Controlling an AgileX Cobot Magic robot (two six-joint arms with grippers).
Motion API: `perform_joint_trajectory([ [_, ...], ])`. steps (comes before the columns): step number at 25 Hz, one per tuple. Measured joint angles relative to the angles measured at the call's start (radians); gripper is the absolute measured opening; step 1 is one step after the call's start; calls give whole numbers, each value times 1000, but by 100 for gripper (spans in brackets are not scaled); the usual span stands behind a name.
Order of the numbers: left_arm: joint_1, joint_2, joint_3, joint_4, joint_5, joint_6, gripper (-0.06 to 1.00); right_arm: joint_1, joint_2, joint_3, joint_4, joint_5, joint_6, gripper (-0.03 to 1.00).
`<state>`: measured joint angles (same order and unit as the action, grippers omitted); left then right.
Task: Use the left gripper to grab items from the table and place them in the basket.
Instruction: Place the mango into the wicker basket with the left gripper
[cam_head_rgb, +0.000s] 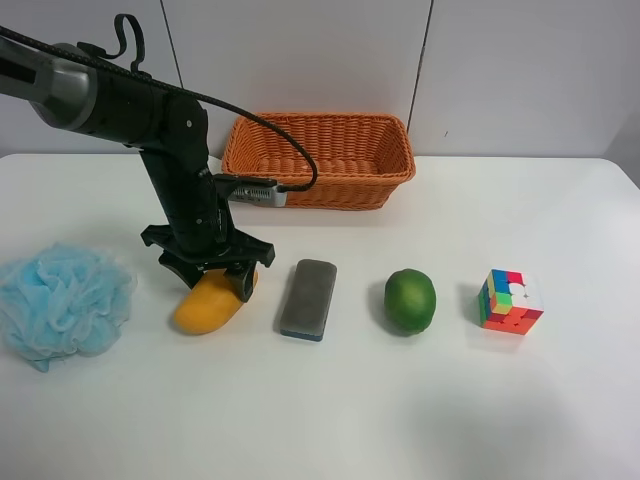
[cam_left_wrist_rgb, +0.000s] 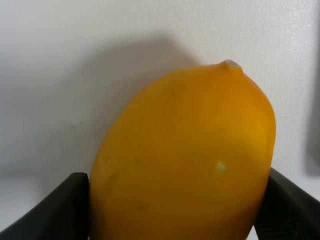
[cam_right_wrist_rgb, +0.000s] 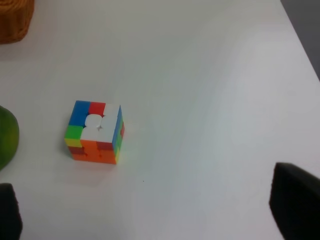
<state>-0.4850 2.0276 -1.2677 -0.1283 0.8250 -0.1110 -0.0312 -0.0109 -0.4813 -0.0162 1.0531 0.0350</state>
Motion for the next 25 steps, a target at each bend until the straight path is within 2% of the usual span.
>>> perform_joint_trajectory([
  [4, 0, -2, -10, 1, 11, 0, 63, 0, 0, 0, 0, 0, 0, 99],
  [7, 0, -23, -65, 11, 82, 0, 63, 0, 0, 0, 0, 0, 0, 99],
  [10, 0, -56, -164, 13, 170, 0, 63, 0, 0, 0, 0, 0, 0, 99],
  [12, 0, -72, -304, 15, 260, 0, 63, 0, 0, 0, 0, 0, 0, 99],
  [15, 0, -73, -432, 35, 301, 0, 63, 0, 0, 0, 0, 0, 0, 99],
  [19, 0, -73, -559, 69, 283, 29, 63, 0, 0, 0, 0, 0, 0, 99],
  [25, 0, -29, -679, 83, 161, 86, 63, 0, 0, 0, 0, 0, 0, 99],
])
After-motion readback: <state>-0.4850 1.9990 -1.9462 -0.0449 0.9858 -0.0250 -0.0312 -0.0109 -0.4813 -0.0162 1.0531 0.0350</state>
